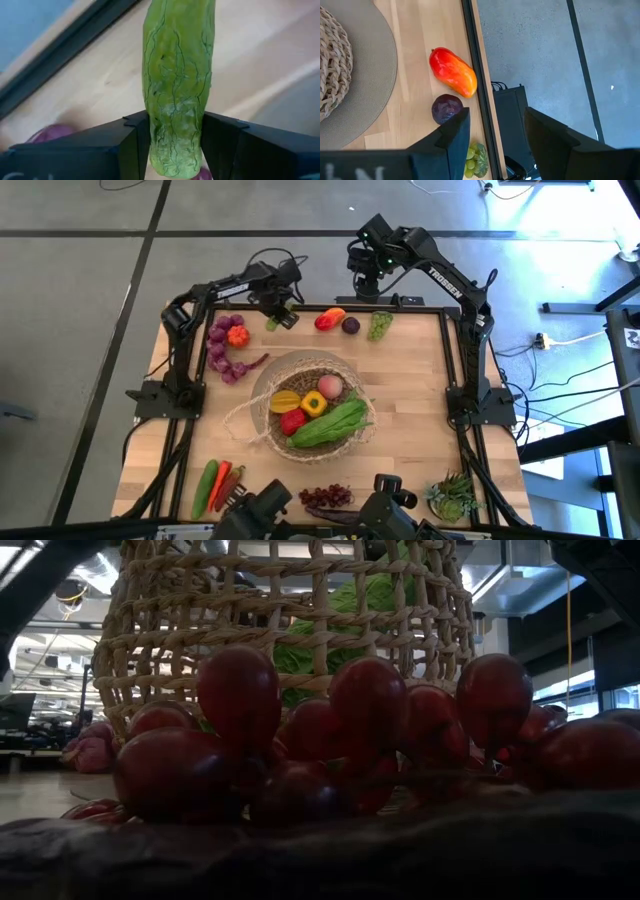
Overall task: Build produce basket
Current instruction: Put the top green cucumber into the brown basket
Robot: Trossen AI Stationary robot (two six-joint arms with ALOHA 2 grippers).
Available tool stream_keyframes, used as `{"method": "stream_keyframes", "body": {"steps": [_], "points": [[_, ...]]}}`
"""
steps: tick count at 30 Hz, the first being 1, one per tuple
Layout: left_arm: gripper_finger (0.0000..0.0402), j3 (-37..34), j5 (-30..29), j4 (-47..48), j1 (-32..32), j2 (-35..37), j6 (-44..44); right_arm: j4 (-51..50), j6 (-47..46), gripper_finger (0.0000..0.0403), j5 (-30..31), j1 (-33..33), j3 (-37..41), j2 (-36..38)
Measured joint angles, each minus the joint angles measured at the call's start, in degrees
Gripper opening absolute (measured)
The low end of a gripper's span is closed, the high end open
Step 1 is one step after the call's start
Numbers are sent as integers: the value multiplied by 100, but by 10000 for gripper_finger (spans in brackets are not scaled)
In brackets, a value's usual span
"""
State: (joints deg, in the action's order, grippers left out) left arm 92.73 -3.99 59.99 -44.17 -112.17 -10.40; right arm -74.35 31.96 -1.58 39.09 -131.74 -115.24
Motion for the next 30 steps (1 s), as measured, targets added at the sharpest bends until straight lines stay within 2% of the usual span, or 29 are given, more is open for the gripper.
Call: {"method": "stream_keyframes", "body": {"steps": [10,13,20,26,28,30], "points": [[120,0,-11,157,253,1689,306,3,0,180,0,0,0,0],[119,2,181,157,342,2214,541,168,129,180,2,-1,0,0],[119,6,1287,163,676,2991,856,614,118,180,0,-1,0,0],[119,7,2484,176,988,3132,1267,716,-169,180,-13,-21,0,0],[119,7,2743,236,1060,3121,1384,614,-143,180,-234,-24,0,0],[119,7,2921,286,1150,3083,1497,464,14,180,-838,-26,0,0]]}}
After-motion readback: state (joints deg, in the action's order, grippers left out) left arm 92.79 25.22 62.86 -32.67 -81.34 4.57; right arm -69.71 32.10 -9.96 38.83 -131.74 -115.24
